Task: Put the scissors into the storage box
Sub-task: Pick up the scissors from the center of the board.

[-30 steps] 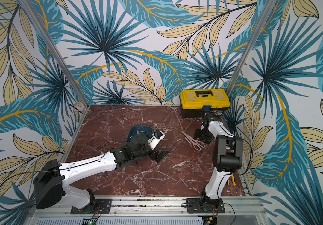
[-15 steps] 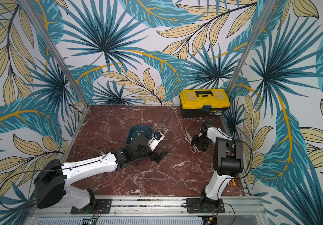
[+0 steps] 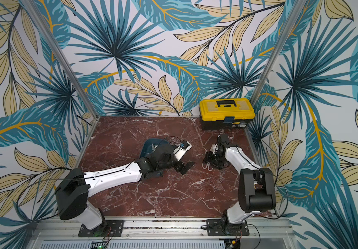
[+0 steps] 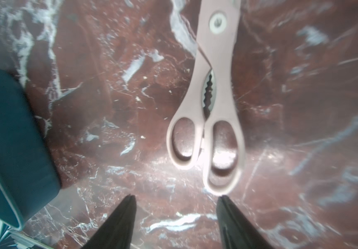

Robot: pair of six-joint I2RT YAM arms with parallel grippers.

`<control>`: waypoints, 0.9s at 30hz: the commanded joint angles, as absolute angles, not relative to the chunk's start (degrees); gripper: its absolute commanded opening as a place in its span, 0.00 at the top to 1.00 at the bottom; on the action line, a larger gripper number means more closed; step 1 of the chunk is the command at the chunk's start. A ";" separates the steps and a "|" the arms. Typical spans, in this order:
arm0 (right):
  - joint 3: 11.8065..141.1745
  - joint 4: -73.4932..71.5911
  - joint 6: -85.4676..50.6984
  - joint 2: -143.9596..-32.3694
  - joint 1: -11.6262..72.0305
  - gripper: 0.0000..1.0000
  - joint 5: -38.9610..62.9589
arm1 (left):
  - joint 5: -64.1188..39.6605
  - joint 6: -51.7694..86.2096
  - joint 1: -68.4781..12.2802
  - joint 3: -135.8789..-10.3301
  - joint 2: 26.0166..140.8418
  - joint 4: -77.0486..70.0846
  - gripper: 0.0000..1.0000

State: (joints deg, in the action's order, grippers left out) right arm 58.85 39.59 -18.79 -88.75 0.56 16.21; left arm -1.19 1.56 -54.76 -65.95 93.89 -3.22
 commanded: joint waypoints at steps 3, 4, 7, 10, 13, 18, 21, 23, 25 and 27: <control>60.89 43.75 -14.65 -83.42 0.79 0.33 6.57 | 2.35 0.07 -54.28 -65.45 91.34 -4.33 0.00; 61.06 43.89 -14.43 -82.88 0.79 0.31 4.28 | 2.72 0.00 -54.09 -64.95 90.70 -4.85 0.00; 61.15 43.51 -14.12 -82.64 0.73 0.29 0.31 | 2.52 -0.01 -53.20 -63.94 89.28 -5.29 0.00; 62.39 44.36 -13.92 -83.83 0.62 0.26 -1.43 | 2.02 0.84 -52.01 -62.31 87.97 -6.88 0.00; 62.44 43.94 -13.03 -84.11 0.58 0.25 -2.22 | 0.80 2.22 -50.60 -60.62 86.38 -8.51 0.00; 63.08 43.83 -10.40 -85.82 0.19 0.29 -2.20 | 0.61 5.51 -48.31 -56.45 83.27 -12.00 0.00; 63.63 43.90 -10.94 -88.33 0.18 0.33 0.37 | 0.66 5.96 -48.30 -55.79 82.25 -9.93 0.00; 63.48 43.31 -11.66 -89.39 0.26 0.33 2.33 | 0.65 6.65 -48.25 -54.69 81.06 -9.58 0.00; 63.28 42.17 -11.74 -90.65 0.35 0.34 4.68 | 1.22 7.09 -48.25 -52.99 79.57 -9.95 0.00; 63.93 42.74 -12.18 -92.69 0.35 0.36 5.75 | 2.80 7.60 -48.24 -50.61 78.28 -10.91 0.00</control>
State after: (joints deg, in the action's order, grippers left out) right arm 63.22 42.24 -11.92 -90.70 0.36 2.61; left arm 1.34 6.04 -48.23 -53.45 80.79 -9.28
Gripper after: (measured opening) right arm 0.650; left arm 0.999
